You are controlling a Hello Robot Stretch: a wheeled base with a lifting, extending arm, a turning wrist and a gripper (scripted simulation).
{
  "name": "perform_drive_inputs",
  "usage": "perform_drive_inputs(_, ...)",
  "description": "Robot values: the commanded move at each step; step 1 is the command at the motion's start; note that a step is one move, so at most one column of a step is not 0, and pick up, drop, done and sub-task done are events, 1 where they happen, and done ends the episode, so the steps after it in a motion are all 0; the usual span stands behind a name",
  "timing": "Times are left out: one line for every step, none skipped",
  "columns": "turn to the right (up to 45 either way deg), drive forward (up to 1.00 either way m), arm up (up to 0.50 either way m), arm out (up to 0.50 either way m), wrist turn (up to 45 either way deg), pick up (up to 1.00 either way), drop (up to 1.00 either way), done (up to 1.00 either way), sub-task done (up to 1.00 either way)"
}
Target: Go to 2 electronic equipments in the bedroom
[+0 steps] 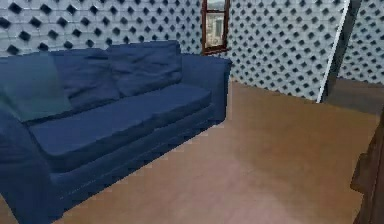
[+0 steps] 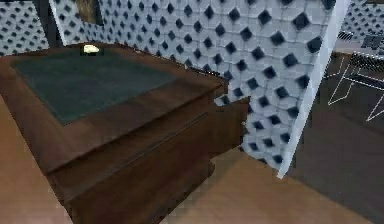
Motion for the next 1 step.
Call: perform_drive_inputs(0.0, 0.65, 0.00, 0.00, 0.0, 0.00, 0.00, 0.00, 0.00)
